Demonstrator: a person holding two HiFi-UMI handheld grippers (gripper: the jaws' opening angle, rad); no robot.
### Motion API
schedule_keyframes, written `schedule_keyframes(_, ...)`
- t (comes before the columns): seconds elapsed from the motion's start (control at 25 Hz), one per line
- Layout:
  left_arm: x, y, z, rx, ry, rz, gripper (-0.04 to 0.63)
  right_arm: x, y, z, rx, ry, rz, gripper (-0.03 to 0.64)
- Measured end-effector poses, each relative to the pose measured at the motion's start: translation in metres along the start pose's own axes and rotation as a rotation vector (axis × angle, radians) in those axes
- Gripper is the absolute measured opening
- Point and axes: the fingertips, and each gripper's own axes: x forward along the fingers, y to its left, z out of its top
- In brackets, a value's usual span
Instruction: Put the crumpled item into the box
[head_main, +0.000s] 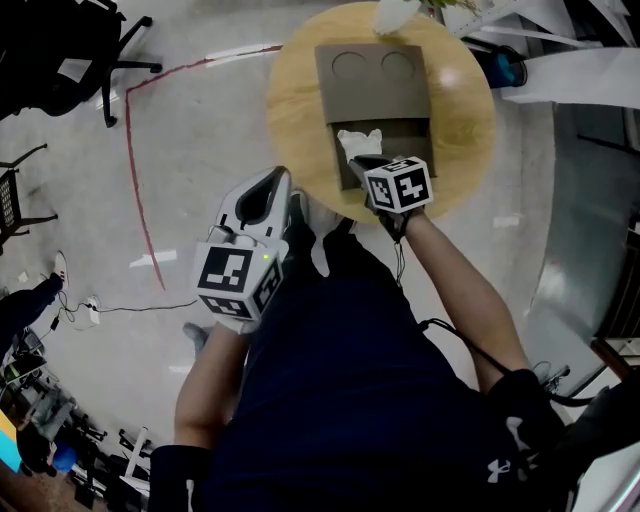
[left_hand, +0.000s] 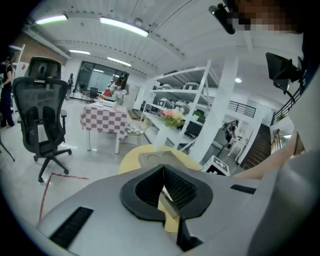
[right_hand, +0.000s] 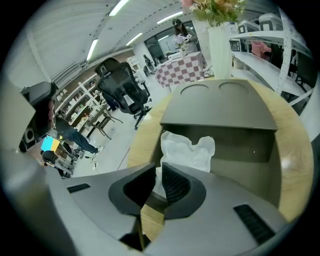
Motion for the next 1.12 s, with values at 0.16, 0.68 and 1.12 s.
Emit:
schedule_keyframes(0.16,0.002,0.006,-0.003,-0.018,0.005,0.008,0.017,0.008,-0.002,-0.001,-0.001,0.042,0.000,0.035)
schedule_keyframes(0.68,0.002,0.011,-0.004,-0.030,-0.004,0.035,0.017,0.006,0.000,0.008,-0.026,-0.007,-0.018,0.163)
schedule_keyframes(1.12,0.017,-0.020,0.009,0.032,-0.030,-0.033,0.017,-0.048,0.004,0.033,0.003,-0.201,-0.043,0.170)
